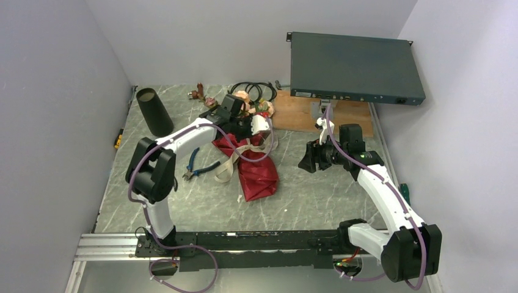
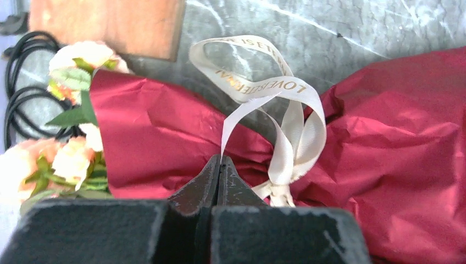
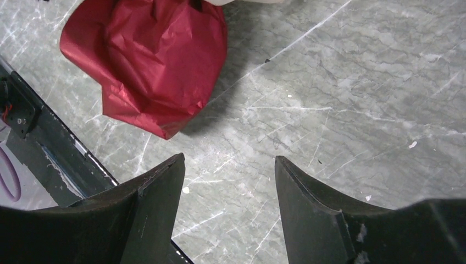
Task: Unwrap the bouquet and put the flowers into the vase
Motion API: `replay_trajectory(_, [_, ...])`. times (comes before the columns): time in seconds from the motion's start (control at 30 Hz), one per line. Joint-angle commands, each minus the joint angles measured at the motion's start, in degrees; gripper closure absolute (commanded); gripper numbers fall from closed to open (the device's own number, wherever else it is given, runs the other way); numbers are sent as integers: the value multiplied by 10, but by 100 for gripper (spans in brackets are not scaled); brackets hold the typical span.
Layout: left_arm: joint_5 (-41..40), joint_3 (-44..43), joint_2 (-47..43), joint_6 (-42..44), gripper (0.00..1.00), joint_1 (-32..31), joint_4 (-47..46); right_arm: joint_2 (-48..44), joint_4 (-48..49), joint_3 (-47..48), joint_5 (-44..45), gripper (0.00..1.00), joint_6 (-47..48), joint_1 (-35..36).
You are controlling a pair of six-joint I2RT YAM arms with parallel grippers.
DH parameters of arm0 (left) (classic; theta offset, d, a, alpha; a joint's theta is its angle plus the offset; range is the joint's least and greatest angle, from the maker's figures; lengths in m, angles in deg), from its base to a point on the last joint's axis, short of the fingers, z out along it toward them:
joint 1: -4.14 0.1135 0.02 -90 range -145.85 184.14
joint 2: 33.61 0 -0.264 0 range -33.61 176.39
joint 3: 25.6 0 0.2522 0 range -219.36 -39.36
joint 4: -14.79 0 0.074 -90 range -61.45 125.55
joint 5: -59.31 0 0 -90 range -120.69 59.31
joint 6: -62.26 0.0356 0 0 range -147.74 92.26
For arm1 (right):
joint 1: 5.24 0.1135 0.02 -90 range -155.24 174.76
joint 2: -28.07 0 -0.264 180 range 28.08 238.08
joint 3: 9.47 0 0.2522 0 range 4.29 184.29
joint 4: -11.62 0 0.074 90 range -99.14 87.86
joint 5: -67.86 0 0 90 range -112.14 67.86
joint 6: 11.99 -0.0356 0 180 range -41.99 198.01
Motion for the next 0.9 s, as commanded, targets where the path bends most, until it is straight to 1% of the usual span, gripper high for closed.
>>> replay_trajectory(0.0, [46,18,-57,-82,100,28,-50,-1,24,-3,-17,37,12,-2])
replay_trajectory(0.17, [111,60,-91,-160,100,43,-92,15,50,-3,-22,38,-14,1])
replay_trajectory(0.23, [130,76,-101,-195,100,42,-112,25,71,-4,-22,36,-31,11])
replay_trajectory(0.37, [132,96,-99,-291,100,37,-144,51,133,-11,-12,31,-81,50])
replay_trajectory(0.47, [125,102,-107,-356,100,38,-170,71,167,-13,-12,30,-99,70])
replay_trajectory(0.6, [121,108,-138,-406,100,39,-189,107,208,-14,3,29,-116,108])
replay_trajectory(0.63, [120,107,-145,-418,100,40,-189,121,220,-15,10,27,-128,116])
replay_trajectory(0.7, [117,106,-155,-440,100,41,-184,144,249,-23,15,25,-158,127])
replay_trajectory(0.8, [109,114,-170,-464,100,41,-184,174,295,-36,22,25,-220,131])
replay_trajectory(0.87, [102,120,-176,-472,100,41,-185,190,330,-45,20,25,-243,135])
